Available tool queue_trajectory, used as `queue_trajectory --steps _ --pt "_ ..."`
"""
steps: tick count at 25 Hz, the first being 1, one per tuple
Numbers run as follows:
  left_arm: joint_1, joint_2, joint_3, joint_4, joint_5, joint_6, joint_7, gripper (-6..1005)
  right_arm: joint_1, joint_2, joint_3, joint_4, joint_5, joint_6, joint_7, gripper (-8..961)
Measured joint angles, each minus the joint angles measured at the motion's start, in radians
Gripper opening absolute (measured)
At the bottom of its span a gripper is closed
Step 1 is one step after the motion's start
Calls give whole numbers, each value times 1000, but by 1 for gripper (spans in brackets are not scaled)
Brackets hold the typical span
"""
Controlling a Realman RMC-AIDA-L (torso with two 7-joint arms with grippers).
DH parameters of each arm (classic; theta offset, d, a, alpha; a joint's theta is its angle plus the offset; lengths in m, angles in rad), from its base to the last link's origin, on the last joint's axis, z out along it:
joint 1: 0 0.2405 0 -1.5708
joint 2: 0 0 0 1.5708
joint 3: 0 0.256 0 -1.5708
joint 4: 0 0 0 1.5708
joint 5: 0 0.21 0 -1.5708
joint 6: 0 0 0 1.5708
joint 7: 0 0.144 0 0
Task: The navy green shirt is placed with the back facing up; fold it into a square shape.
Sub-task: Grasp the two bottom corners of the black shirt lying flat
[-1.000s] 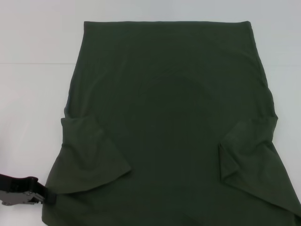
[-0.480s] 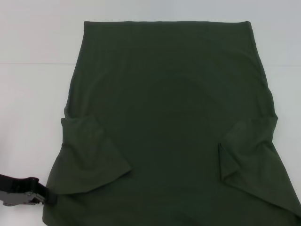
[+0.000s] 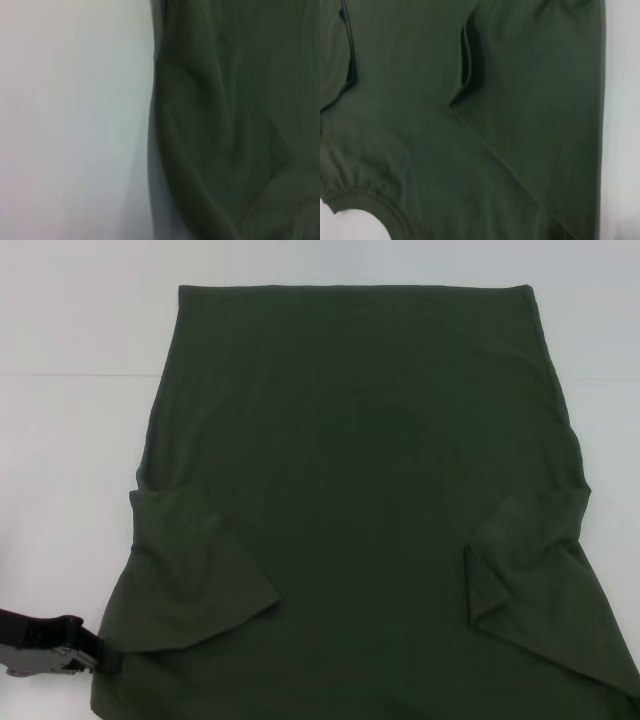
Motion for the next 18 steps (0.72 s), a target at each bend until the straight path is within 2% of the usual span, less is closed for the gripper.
queue_trajectory --steps 8,18 --pt "0 0 0 0 0 0 4 27 9 10 -7 0 0 9 -1 885" --pt "3 -1 0 0 0 1 8 27 10 13 -21 0 -20 21 3 885"
